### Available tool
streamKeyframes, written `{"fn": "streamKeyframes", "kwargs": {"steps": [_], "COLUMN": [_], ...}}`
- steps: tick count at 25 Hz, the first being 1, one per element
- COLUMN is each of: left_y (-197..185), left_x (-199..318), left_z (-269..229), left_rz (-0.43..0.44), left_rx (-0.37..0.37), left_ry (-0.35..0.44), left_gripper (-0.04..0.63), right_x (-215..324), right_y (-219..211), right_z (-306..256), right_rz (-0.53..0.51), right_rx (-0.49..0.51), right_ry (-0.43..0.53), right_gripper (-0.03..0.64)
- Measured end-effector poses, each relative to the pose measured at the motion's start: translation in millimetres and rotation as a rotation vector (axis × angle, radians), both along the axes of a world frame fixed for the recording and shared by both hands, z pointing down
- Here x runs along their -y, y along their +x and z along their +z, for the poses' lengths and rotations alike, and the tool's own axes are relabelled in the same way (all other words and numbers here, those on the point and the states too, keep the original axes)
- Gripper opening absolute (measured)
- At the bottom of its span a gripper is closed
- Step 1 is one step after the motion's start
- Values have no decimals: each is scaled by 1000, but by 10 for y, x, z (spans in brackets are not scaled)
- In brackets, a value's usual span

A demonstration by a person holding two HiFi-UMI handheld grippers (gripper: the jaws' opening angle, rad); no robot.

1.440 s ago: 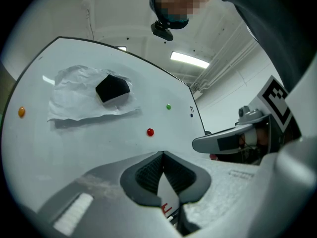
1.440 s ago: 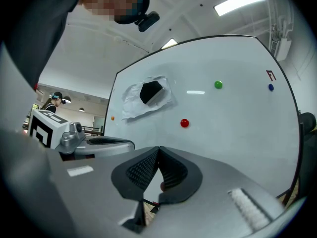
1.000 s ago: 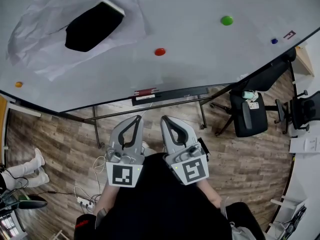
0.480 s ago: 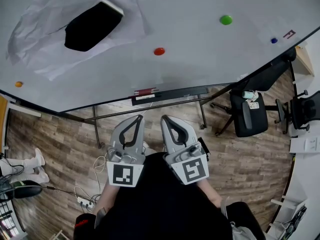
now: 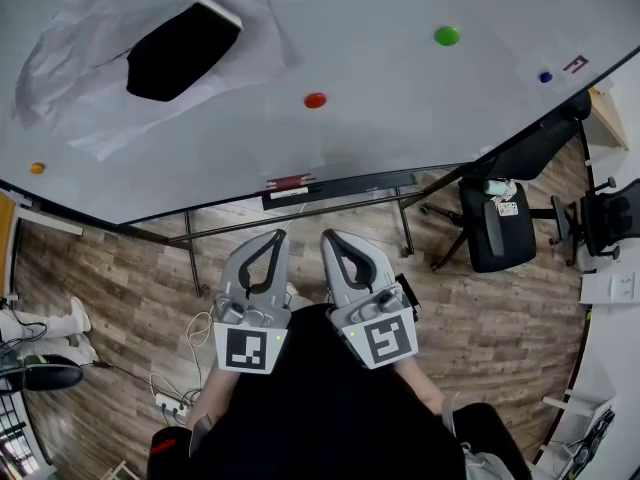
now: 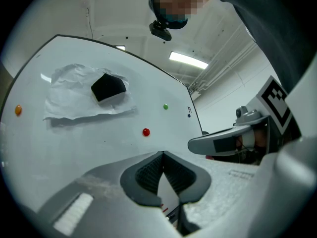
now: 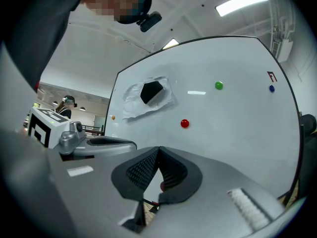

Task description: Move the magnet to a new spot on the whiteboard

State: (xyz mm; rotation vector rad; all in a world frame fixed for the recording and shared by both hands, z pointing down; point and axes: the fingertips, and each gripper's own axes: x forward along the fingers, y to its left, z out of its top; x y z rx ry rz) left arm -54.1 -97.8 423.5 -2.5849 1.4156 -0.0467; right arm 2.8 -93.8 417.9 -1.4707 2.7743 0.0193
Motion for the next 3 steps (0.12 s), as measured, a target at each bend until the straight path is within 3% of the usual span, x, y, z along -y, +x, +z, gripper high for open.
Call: {"fn": "streamKeyframes", "kwargs": {"steps": [3], "left_y": [16], "left_x": [-15], "left_z": [8], "left_rz": [8], "left_rx": [22], "left_ry": [1], "left_gripper": [2], "right_x": [-16], "right_y": [8], "right_z": [-3], "right_rz": [2], "right_rx": [3], "right_ry": [1], "right_gripper": [2]}}
